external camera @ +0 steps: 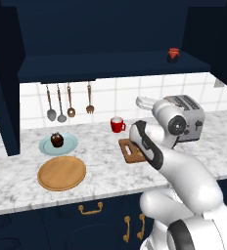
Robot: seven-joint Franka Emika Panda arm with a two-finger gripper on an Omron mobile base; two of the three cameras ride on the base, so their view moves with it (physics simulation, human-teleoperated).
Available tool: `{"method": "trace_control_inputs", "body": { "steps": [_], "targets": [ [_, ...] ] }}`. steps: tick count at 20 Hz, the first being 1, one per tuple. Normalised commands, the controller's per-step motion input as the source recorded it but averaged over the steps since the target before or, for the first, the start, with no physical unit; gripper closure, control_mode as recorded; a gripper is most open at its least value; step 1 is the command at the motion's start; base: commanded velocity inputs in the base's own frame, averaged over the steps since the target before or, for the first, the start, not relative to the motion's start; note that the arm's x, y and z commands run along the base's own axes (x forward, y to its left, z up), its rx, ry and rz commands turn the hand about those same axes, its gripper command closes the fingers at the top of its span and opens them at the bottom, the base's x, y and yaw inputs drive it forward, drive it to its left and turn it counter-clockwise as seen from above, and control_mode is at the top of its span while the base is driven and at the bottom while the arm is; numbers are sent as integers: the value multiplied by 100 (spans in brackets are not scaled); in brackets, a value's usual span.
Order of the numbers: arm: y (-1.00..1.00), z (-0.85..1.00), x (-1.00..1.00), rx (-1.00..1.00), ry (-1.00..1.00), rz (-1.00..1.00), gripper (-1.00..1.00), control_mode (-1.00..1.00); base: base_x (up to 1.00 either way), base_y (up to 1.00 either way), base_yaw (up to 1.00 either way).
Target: From the different types of pastries on the counter, select a croissant and place it on the cutting board. Then retrieve a jar of jam from the cabinet and place it alongside the croissant on the cutting board.
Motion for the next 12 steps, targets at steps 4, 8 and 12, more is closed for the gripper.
{"method": "trace_control_inputs", "body": {
  "steps": [4, 8, 12],
  "targets": [
    [-1, 72, -2, 0, 0, 0, -100, -100, 0, 0, 0],
    [-9, 79, -29, 0, -8, 0, -100, -100, 0, 0, 0],
    [-13, 78, -24, 0, -10, 0, -100, -100, 0, 0, 0]
  ]
}}
